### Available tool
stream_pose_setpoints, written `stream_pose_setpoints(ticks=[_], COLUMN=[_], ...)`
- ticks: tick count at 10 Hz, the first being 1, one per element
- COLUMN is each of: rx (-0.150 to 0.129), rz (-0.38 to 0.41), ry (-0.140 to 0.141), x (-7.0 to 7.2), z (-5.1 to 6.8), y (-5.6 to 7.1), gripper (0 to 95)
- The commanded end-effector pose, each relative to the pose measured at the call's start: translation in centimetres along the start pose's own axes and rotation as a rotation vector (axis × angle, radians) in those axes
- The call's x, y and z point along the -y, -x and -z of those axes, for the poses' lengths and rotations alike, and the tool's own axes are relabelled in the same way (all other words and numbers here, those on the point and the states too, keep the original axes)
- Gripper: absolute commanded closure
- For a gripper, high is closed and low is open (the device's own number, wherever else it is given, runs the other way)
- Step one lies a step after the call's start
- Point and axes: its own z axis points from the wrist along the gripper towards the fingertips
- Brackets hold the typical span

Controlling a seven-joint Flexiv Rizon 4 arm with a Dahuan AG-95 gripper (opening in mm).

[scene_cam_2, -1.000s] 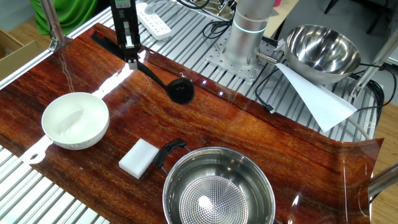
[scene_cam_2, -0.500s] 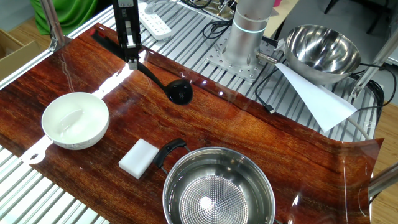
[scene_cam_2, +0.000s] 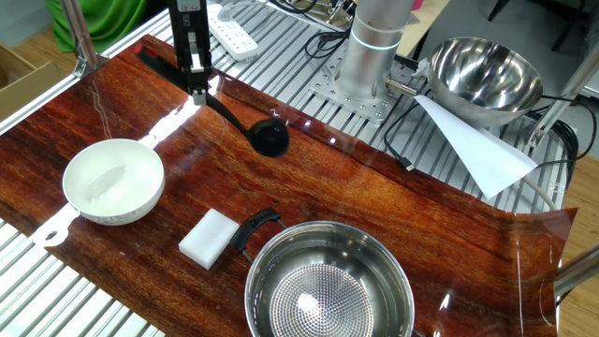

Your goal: Scoop water with a large spoon from one bowl to another

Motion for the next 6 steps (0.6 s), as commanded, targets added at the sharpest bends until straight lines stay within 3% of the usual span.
stream_pose_setpoints(ticks=[1, 3, 6], rx=[-0.022, -0.022, -0.033], rz=[-0.017, -0.008, 0.023], ry=[0.003, 0.003, 0.026], x=[-0.05, -0.05, -0.05], z=[0.07, 0.07, 0.07], y=[0.01, 0.01, 0.01], gripper=[95.0, 95.0, 95.0])
